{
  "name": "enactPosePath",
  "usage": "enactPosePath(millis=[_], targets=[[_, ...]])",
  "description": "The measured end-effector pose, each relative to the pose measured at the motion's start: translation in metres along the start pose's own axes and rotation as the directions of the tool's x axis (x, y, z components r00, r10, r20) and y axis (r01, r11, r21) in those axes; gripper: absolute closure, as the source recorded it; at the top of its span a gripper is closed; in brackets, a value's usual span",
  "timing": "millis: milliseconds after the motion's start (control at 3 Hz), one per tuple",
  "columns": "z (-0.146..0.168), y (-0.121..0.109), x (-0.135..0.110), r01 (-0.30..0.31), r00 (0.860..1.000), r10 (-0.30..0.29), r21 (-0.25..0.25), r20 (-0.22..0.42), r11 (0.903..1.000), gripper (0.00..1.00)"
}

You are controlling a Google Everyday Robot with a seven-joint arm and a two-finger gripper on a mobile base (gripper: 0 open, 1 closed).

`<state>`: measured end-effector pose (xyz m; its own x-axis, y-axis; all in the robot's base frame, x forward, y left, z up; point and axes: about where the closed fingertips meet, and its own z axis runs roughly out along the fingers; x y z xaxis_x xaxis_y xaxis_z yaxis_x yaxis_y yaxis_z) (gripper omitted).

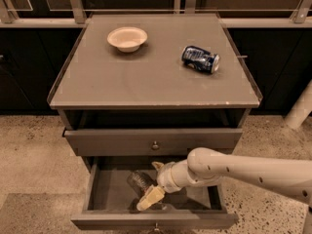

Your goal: Pick water bottle from middle drawer and place on counter

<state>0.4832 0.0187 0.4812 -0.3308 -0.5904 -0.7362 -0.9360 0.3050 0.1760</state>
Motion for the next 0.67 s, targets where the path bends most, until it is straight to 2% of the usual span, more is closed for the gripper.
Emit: enactPosePath(millis=[333, 667], targets=[[0.011, -0.017, 0.014, -0.054, 0.998, 0.055, 0.041, -0.028, 0.9977, 0.0], [0.039, -0.042, 0.029, -0.095, 0.994, 0.097, 0.041, -0.043, 0.9946, 0.0]])
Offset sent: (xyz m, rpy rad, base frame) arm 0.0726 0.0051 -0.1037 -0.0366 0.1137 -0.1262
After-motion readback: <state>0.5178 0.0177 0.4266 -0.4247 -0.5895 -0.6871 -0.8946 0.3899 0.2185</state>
